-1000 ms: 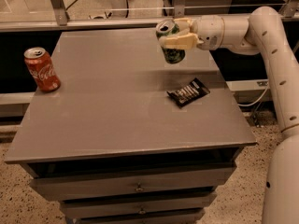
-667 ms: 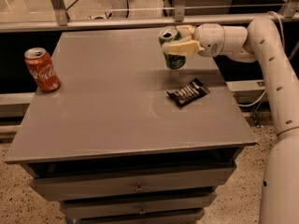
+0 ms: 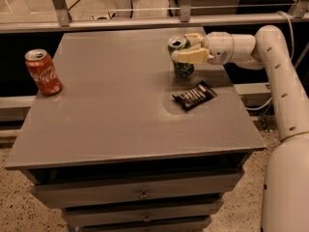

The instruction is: Place green can upright

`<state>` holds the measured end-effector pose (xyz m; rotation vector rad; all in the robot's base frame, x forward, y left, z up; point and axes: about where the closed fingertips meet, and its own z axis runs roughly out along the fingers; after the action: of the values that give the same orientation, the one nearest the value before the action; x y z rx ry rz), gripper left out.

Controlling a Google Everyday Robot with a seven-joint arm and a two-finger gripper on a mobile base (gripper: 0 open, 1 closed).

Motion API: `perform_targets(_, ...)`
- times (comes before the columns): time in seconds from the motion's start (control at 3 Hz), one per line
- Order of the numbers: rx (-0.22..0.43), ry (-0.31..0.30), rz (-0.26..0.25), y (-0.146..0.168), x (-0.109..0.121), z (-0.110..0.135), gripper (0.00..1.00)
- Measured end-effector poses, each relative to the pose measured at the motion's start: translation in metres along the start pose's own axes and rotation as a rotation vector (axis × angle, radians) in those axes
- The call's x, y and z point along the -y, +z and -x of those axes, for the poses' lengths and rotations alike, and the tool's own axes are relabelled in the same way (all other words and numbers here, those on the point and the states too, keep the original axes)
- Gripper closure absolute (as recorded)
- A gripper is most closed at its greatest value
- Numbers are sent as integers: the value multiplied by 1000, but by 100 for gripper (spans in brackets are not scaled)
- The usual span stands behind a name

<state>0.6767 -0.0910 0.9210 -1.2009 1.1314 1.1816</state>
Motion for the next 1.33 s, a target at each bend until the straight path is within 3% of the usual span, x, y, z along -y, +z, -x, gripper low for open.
perform_targets(1.0, -9, 44, -15, -18, 2, -19, 12)
perform_targets(1.33, -38, 40, -37, -31, 1, -21, 0)
